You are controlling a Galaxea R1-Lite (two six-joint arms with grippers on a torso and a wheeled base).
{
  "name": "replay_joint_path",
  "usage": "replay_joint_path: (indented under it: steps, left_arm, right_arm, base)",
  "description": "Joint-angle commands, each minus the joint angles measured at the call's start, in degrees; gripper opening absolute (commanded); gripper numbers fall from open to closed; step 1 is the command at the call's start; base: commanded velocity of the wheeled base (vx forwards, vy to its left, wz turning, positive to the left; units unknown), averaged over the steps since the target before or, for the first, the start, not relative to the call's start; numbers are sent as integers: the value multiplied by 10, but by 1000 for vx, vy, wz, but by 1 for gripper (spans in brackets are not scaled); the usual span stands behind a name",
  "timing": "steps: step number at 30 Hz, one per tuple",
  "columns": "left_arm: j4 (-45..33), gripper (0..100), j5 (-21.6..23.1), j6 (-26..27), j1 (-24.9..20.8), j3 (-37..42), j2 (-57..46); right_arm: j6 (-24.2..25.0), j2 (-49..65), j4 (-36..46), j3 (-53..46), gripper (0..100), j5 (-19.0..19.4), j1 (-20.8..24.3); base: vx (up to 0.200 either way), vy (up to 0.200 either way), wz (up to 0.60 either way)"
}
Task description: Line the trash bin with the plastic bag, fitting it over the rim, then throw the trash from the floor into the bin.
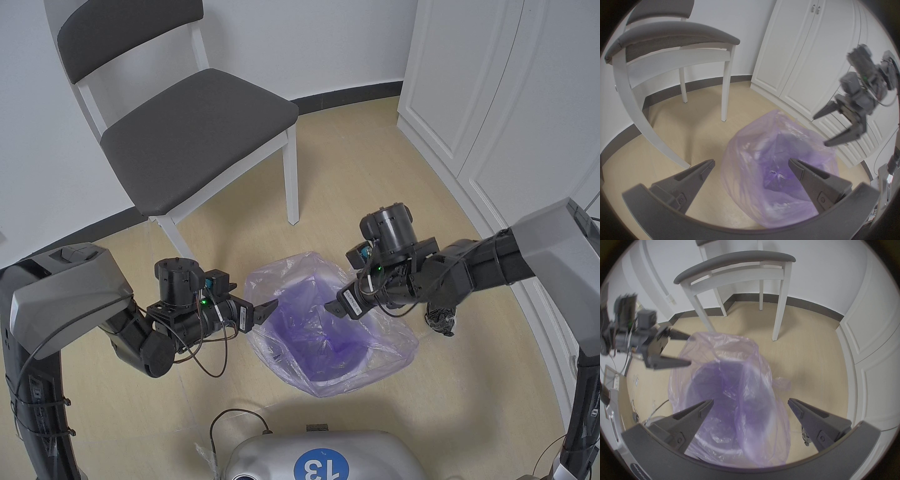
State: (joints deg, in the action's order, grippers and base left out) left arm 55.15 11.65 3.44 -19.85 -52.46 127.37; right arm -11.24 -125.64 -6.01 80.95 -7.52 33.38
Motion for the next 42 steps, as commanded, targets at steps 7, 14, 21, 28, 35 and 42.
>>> replay_joint_path:
  steps: [7,14,21,28,35,42]
  left_arm:
    - [-64,100,-8,32,23,-121,52]
    - [-111,100,-12,32,27,-178,76]
    - [-131,100,-23,32,27,-199,81]
    - [-131,100,-26,32,23,-208,82]
    - [-132,100,-34,33,24,-203,78]
    - [-155,100,-39,59,39,-208,79]
  right_arm:
    - [-38,15,-55,-55,100,-14,-21]
    - [-37,-12,-56,-56,100,-12,-41]
    - [-32,-8,-74,-62,100,-4,-46]
    - [-33,-14,-84,-74,100,-4,-24]
    - [-36,-35,-89,-72,100,-4,-47]
    - [-33,-37,-115,-57,100,1,-89]
  base:
    - [0,0,0]
    - [0,0,0]
    - [0,0,0]
    - [0,0,0]
    - [0,0,0]
    - [0,0,0]
